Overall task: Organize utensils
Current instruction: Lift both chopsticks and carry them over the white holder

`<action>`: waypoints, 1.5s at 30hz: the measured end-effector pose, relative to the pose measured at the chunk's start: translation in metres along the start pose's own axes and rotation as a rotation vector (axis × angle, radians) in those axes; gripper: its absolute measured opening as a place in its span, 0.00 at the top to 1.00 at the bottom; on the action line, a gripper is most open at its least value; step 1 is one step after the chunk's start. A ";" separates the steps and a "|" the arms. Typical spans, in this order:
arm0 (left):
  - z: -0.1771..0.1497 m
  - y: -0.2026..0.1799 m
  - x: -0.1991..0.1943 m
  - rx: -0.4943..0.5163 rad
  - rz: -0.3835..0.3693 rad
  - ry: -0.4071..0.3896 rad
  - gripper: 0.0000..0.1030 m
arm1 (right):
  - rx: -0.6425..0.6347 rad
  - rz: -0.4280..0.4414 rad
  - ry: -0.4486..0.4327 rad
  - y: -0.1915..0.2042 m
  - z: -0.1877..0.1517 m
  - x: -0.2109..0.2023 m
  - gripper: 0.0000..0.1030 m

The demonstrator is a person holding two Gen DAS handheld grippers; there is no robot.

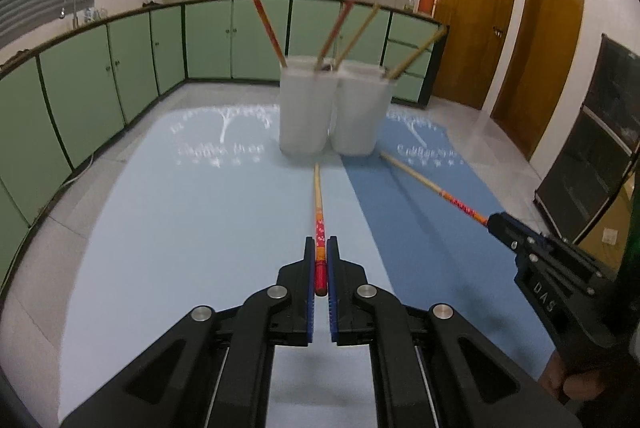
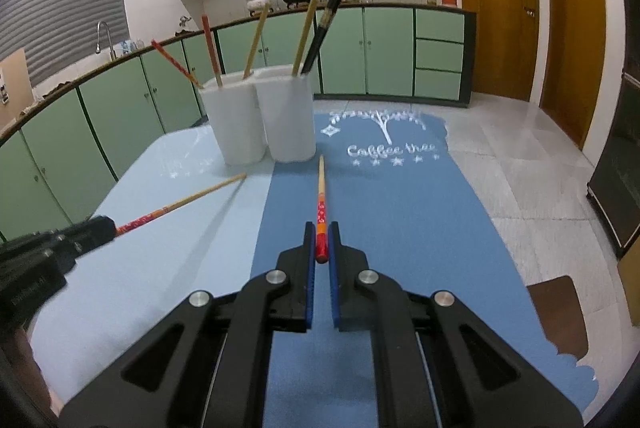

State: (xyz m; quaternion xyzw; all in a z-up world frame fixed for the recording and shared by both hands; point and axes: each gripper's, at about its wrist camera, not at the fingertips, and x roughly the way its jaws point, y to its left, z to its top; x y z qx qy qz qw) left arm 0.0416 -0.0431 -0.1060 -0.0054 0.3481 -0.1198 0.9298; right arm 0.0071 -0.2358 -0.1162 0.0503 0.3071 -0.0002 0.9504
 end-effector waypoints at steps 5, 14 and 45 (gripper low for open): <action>0.018 0.002 -0.017 -0.009 -0.006 -0.057 0.95 | -0.003 0.018 -0.038 -0.001 0.018 -0.011 0.95; 0.054 -0.002 -0.036 0.004 -0.031 -0.148 0.95 | 0.018 0.092 -0.100 -0.010 0.068 -0.030 0.95; 0.175 0.003 -0.096 0.129 -0.007 -0.404 0.95 | -0.101 0.293 -0.249 0.003 0.250 -0.067 0.95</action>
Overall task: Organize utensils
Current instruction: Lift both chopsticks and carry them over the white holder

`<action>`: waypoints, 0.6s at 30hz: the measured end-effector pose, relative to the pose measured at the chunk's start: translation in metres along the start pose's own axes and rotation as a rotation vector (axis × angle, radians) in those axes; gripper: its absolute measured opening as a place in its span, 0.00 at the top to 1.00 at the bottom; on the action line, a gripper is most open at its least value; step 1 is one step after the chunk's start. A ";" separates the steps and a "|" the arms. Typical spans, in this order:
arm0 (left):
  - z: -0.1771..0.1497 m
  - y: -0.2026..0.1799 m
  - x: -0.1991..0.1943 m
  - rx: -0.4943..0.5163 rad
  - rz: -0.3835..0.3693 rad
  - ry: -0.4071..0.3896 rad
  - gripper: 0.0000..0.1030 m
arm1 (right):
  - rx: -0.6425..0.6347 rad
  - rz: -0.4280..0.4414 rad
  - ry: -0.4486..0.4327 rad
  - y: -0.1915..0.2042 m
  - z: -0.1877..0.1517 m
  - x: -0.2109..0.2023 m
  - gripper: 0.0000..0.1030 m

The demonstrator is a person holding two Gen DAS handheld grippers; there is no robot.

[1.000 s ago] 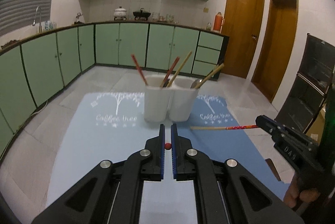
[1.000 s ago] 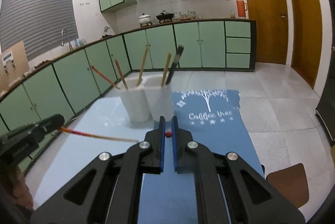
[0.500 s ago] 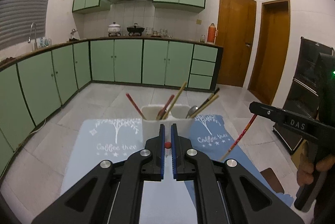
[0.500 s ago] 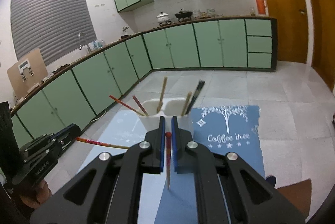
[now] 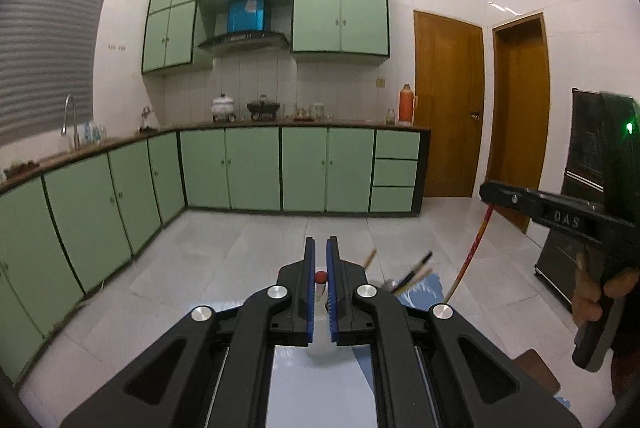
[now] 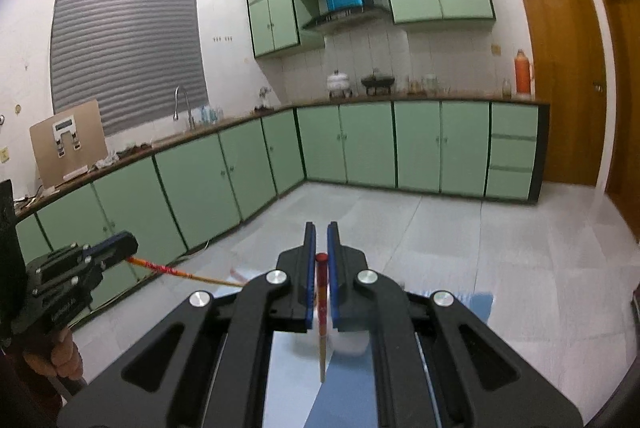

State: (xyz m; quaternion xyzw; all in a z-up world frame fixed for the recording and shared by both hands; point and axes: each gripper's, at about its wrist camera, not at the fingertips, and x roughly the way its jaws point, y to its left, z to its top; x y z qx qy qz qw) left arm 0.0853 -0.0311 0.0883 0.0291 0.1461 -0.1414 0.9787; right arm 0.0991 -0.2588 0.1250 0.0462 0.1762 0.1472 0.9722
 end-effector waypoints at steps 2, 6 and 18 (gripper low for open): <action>0.008 -0.002 0.009 0.016 -0.007 0.003 0.95 | 0.001 -0.005 -0.024 -0.002 0.014 0.005 0.95; 0.019 -0.001 0.028 0.030 -0.034 0.033 0.95 | -0.007 -0.028 -0.063 -0.009 0.036 0.020 0.95; 0.038 0.005 0.085 0.072 -0.116 0.172 0.95 | 0.032 -0.087 -0.083 -0.046 0.053 0.088 0.95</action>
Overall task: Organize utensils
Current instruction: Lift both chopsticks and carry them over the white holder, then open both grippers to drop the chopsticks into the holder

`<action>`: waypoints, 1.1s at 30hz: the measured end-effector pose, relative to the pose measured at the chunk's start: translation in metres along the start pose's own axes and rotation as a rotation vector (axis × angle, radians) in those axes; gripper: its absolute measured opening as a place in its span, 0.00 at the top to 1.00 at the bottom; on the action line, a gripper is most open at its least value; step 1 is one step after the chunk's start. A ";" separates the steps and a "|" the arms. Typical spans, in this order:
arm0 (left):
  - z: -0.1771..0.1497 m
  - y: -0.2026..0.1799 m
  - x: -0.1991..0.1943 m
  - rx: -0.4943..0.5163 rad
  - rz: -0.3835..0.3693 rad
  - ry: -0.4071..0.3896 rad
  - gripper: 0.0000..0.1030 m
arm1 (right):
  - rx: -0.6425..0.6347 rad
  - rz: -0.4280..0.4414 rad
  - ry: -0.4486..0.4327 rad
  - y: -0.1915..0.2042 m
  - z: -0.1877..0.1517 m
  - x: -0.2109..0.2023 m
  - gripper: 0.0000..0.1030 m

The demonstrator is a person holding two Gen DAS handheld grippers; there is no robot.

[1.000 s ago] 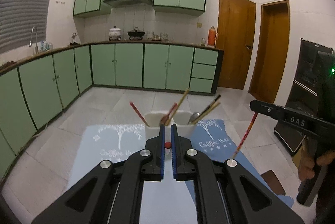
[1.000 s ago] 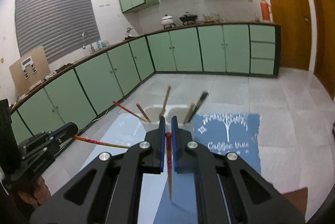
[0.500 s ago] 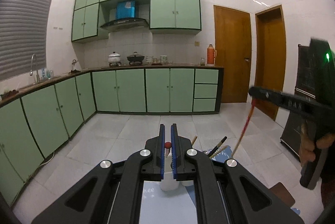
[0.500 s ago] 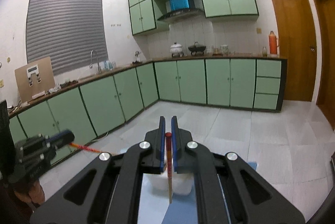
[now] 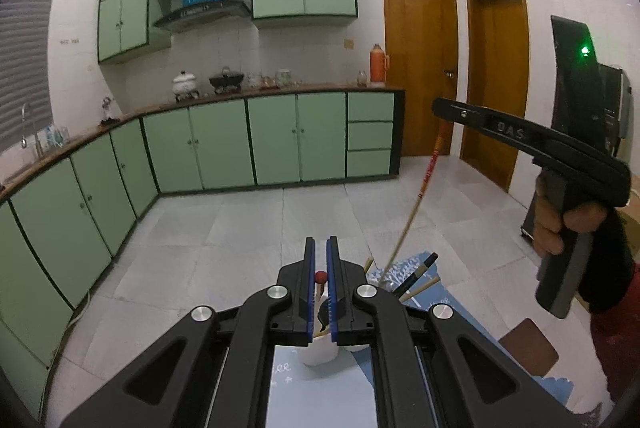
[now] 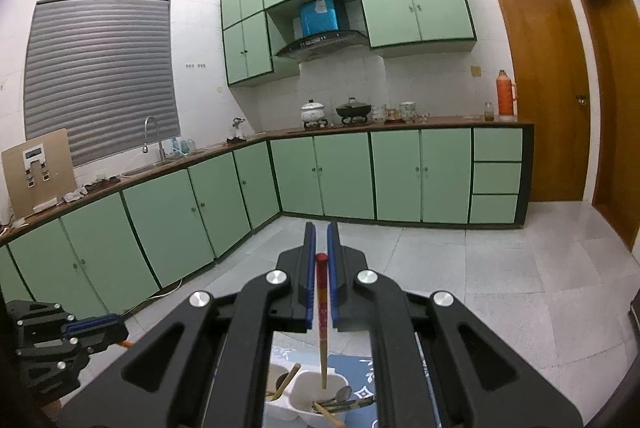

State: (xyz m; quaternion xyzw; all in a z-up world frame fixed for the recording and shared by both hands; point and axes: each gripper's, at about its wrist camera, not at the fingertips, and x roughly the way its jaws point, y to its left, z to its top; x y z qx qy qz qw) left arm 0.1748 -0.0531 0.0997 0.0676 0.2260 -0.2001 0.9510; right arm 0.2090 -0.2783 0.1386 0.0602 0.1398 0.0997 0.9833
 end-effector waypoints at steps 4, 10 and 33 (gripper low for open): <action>0.002 0.003 0.009 0.002 -0.011 0.017 0.95 | 0.009 -0.008 0.026 -0.004 -0.013 0.020 0.95; -0.005 0.004 0.038 -0.006 -0.009 0.056 0.95 | 0.023 -0.008 0.089 -0.003 -0.035 0.044 0.95; -0.009 0.006 0.044 -0.108 0.016 0.007 0.74 | -0.032 0.028 0.129 0.029 -0.056 0.003 0.58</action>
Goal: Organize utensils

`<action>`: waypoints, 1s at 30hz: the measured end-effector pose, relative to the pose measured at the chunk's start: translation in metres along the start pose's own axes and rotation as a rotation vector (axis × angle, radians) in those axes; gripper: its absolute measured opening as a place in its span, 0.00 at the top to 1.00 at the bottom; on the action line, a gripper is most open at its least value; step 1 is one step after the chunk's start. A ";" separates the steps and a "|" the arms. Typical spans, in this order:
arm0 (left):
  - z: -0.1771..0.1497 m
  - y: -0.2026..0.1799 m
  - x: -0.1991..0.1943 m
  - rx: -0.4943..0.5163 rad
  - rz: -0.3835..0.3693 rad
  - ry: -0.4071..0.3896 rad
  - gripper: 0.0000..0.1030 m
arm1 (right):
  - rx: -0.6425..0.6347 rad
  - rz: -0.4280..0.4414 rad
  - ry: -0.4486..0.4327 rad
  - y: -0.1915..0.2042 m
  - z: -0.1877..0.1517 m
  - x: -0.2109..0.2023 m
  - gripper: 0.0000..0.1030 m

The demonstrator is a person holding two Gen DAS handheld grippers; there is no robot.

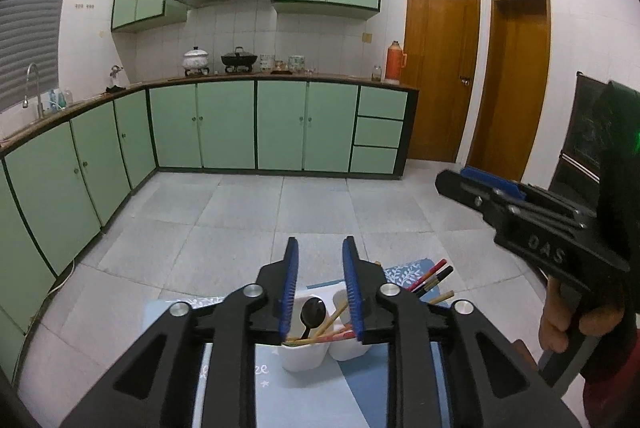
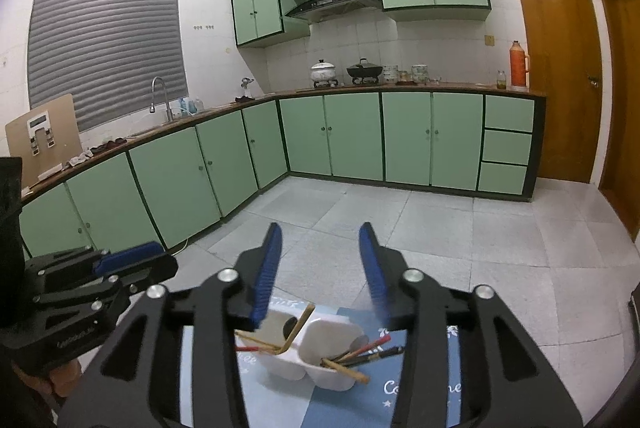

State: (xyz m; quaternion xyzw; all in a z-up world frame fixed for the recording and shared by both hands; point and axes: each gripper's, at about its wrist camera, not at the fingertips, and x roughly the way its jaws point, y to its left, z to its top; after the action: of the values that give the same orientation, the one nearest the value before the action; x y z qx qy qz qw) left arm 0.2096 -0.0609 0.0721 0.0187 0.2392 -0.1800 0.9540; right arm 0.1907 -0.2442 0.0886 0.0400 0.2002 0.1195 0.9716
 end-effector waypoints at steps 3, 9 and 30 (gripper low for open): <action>-0.001 -0.003 -0.011 -0.001 0.004 -0.017 0.69 | -0.006 0.002 -0.004 0.004 -0.003 -0.015 0.49; -0.006 -0.007 -0.033 -0.007 0.015 -0.051 0.58 | -0.019 -0.011 -0.021 0.010 -0.006 -0.043 0.30; -0.042 -0.017 -0.112 -0.023 0.086 -0.130 0.20 | -0.082 -0.001 -0.014 0.031 -0.041 -0.117 0.05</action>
State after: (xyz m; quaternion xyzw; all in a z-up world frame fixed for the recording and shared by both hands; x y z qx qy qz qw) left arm 0.0931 -0.0346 0.0878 0.0065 0.1776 -0.1367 0.9745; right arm 0.0636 -0.2417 0.0994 0.0008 0.1883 0.1270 0.9739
